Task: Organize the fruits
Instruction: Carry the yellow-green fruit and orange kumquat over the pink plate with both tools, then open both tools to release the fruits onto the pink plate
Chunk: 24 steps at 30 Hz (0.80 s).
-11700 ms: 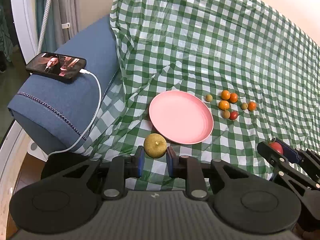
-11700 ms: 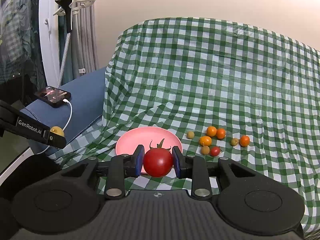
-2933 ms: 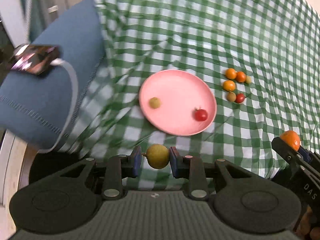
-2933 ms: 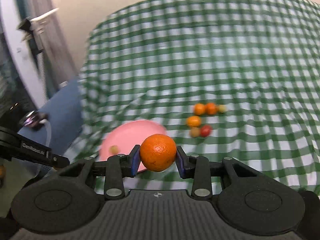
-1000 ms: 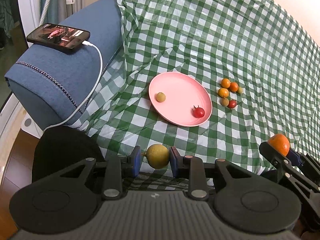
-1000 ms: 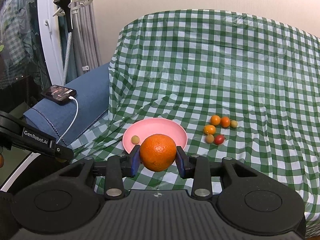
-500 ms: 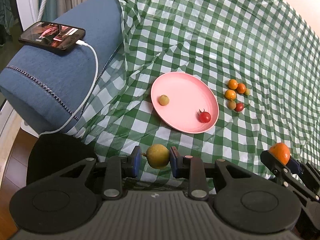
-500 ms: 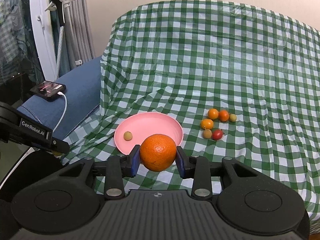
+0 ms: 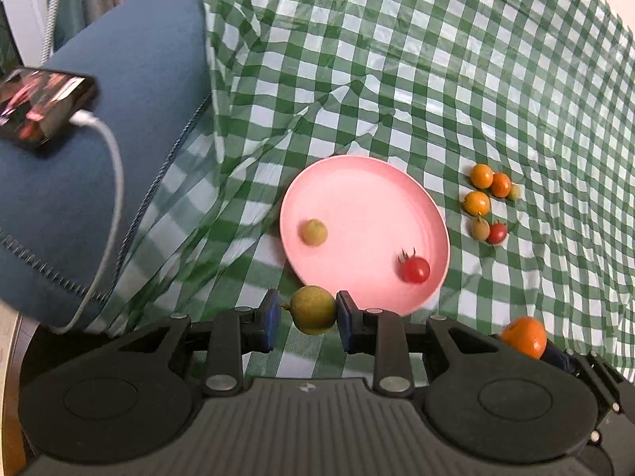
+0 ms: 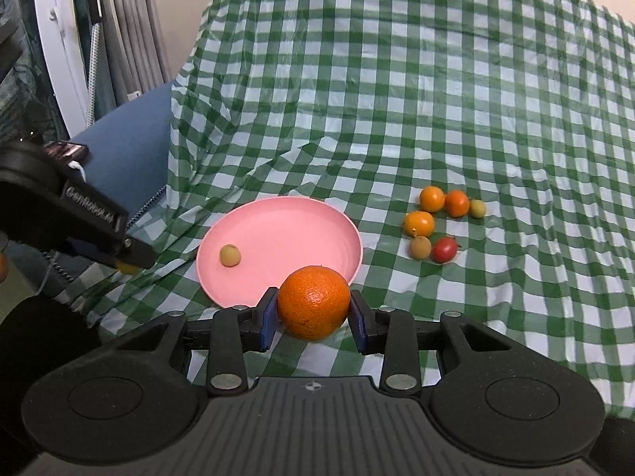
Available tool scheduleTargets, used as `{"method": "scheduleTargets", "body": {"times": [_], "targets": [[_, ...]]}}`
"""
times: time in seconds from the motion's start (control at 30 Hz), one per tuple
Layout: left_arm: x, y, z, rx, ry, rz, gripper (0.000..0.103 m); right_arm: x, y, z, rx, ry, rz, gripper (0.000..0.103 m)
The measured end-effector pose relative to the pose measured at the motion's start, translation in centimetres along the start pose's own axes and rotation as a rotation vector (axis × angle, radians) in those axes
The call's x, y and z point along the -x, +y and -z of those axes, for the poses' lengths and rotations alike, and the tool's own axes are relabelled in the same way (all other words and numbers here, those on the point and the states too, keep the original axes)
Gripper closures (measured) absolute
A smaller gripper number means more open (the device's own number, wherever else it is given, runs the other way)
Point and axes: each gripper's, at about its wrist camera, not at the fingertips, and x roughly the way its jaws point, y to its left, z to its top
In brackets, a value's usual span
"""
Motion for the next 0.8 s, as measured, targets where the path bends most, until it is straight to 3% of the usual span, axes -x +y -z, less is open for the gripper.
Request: {"method": "scheduleTargets", "body": {"times": [0.37,0.63,0.67,0.73,0.77,0.8], "targets": [[-7.0,-1.7,-4.9,-0.04,0.045,-0.042,0.07,-8.2,0.1,-1.1,0.03,0.064,-0.009,0.065],[-12.3,-3.1,-5.6,-0.095,0.115,-0.054,0.069,-12.4,1.5,-1.4,0.082,0.104,-0.022,0.065],[-12.5,-3.0,-5.7,-0.098,0.114,-0.052,0.065,-12.7,1.6,-1.5,0.084,0.102,-0.02,0.064],[-12.4,-2.8,-6.1,-0.103,0.094,-0.061,0.034,-12.7,1.5,-1.9,0.083,0.086,-0.017,0.059],[-12.0,-2.8,-6.2,-0.104,0.071,-0.075,0.007,-12.5,1.4,-2.0,0.081,0.076,-0.014,0.045],[-11.4,-2.7,-6.2,-0.107,0.04,-0.097,0.0,-12.0,1.2,-2.1,0.078,0.064,-0.008,0.037]]}}
